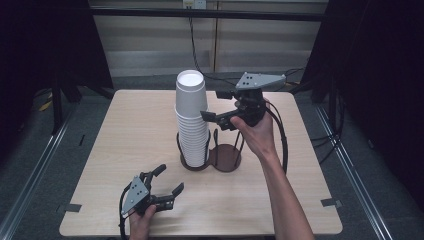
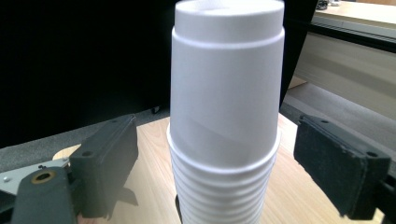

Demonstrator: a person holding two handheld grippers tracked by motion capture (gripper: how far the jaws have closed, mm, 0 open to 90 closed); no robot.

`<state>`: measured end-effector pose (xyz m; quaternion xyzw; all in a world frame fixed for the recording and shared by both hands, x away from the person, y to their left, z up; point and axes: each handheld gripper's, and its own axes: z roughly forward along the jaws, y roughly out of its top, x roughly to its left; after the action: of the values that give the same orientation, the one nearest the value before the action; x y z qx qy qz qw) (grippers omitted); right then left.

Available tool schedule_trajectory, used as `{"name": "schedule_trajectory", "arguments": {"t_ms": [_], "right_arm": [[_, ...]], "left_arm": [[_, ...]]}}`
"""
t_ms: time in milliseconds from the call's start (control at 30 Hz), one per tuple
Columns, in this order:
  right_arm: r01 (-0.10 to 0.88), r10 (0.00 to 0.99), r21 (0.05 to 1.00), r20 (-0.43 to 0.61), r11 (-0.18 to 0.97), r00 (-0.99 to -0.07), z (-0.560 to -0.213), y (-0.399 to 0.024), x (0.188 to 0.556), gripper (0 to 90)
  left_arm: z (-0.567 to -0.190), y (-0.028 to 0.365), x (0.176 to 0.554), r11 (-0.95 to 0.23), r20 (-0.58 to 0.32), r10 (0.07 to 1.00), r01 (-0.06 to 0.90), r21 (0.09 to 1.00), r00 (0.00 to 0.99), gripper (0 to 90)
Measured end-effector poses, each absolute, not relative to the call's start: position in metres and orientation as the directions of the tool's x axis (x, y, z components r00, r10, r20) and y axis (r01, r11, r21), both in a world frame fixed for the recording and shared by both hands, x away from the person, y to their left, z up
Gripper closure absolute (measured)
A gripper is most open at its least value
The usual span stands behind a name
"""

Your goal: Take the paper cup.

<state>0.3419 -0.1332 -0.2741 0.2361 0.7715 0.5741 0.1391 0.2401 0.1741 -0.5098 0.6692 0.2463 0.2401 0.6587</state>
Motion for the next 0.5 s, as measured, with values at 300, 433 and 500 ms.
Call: {"name": "schedule_trajectory", "arguments": {"t_ms": [300,433,500], "right_arm": [[0.202,0.515,0.939,0.033,0.276,-0.857,-0.259,-0.121,0.355,13.2],[0.207,0.514,0.937,0.035,0.282,-0.857,-0.254,-0.116,0.361,13.1],[0.206,0.514,0.935,0.03,0.289,-0.857,-0.253,-0.114,0.363,13.1]], "left_arm": [[-0.51,0.174,0.24,-0.006,-0.009,0.646,0.017,1.0,0.763,15.4],[-0.51,0.174,0.24,-0.006,-0.009,0.646,0.017,1.0,0.763,15.4],[-0.51,0.174,0.24,-0.012,-0.002,0.645,0.013,1.0,0.764,15.4]]}}
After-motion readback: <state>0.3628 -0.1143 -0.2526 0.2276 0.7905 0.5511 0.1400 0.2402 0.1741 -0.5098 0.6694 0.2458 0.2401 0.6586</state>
